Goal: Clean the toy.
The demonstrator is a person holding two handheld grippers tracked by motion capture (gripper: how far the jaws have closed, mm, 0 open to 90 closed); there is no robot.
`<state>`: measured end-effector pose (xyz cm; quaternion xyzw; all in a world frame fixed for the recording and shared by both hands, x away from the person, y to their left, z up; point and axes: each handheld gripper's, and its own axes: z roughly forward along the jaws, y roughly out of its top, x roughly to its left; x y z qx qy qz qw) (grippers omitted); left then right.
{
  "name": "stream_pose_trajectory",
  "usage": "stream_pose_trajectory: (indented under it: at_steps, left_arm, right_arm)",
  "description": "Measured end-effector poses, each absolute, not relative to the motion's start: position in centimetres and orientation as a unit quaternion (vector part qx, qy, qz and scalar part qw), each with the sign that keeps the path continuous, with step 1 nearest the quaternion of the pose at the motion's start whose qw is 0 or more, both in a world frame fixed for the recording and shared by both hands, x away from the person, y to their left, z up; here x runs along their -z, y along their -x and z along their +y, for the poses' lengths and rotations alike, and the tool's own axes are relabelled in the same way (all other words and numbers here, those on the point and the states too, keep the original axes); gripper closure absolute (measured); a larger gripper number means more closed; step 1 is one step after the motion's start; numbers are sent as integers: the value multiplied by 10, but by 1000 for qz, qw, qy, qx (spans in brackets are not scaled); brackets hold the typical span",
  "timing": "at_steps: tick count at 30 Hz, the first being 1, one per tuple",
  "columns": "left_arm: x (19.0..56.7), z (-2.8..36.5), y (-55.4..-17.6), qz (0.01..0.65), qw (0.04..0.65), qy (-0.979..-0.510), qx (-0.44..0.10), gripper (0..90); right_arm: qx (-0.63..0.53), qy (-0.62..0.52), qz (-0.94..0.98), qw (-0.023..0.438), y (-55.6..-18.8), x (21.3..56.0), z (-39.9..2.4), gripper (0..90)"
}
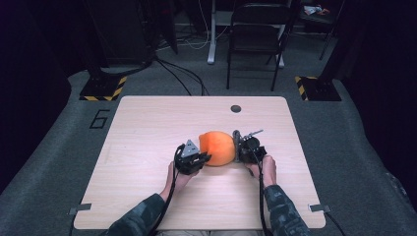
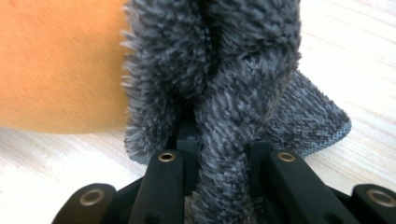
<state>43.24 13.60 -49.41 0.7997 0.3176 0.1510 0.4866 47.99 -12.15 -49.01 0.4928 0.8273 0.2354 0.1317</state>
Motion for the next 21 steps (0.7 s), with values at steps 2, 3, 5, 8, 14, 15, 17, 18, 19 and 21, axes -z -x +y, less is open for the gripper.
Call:
stream_pose_trajectory:
  at_steps: [2, 3, 5, 8, 14, 15, 17, 18, 19, 21]
  left_arm:
    - [494, 137, -433, 317, 489, -798, -154, 810]
    - [494, 136, -433, 316, 490, -797, -155, 810]
    - [494, 136, -433, 316, 491, -797, -156, 809]
    - [494, 137, -433, 315, 490, -798, -156, 808]
    - [494, 137, -434, 315, 490, -797, -157, 800]
    - [494, 136, -433, 318, 493, -795, -156, 800]
    - [493, 136, -432, 317, 491, -796, -157, 745]
    - [493, 136, -432, 315, 488, -798, -160, 745]
    - [491, 136, -431, 317, 487, -797, -165, 707]
    - [488, 136, -428, 313, 479, -800, -180, 610]
  right_arm:
    - [-228, -486, 832, 141, -479, 485, -123, 743]
    - [-225, -490, 828, 151, -478, 480, -126, 745]
    - [-230, -495, 824, 154, -478, 476, -129, 745]
    - [-281, -489, 806, 181, -471, 446, -133, 747]
    - [-324, -443, 815, 184, -456, 424, -110, 747]
    - [-316, -436, 823, 183, -456, 428, -103, 747]
    - [-289, -428, 834, 194, -457, 447, -89, 749]
    - [-289, -428, 834, 194, -457, 447, -89, 749]
    - [-285, -428, 835, 197, -458, 450, -88, 749]
    - [-286, -432, 833, 192, -458, 449, -91, 749]
